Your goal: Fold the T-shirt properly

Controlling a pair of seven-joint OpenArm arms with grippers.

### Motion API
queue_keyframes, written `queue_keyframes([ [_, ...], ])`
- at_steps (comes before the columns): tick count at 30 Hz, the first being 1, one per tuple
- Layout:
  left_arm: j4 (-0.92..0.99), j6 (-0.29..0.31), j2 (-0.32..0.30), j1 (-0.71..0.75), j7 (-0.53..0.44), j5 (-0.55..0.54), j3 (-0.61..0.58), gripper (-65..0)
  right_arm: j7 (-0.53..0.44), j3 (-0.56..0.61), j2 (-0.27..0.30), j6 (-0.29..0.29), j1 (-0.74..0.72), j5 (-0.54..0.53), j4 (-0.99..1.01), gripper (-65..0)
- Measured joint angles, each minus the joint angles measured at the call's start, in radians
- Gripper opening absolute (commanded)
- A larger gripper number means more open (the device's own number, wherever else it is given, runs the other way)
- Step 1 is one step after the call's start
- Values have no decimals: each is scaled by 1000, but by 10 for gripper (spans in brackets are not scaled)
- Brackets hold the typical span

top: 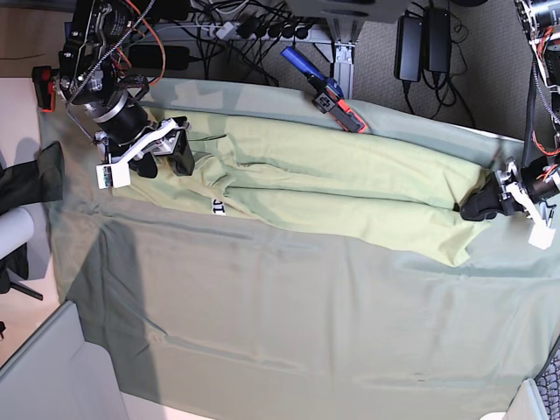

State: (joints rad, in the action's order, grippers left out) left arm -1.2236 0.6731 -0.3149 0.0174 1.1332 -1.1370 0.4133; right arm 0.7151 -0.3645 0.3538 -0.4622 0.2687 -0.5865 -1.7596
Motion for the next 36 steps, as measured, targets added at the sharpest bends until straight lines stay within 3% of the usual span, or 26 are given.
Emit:
queue_keyframes([
  [30,2,-6,-6,-55,18,42,35,-316,0,0,0,0,0,0,0,-230],
  [36,2,-6,-11,-43,34,3,35,-317,0,0,0,0,0,0,0,-230],
])
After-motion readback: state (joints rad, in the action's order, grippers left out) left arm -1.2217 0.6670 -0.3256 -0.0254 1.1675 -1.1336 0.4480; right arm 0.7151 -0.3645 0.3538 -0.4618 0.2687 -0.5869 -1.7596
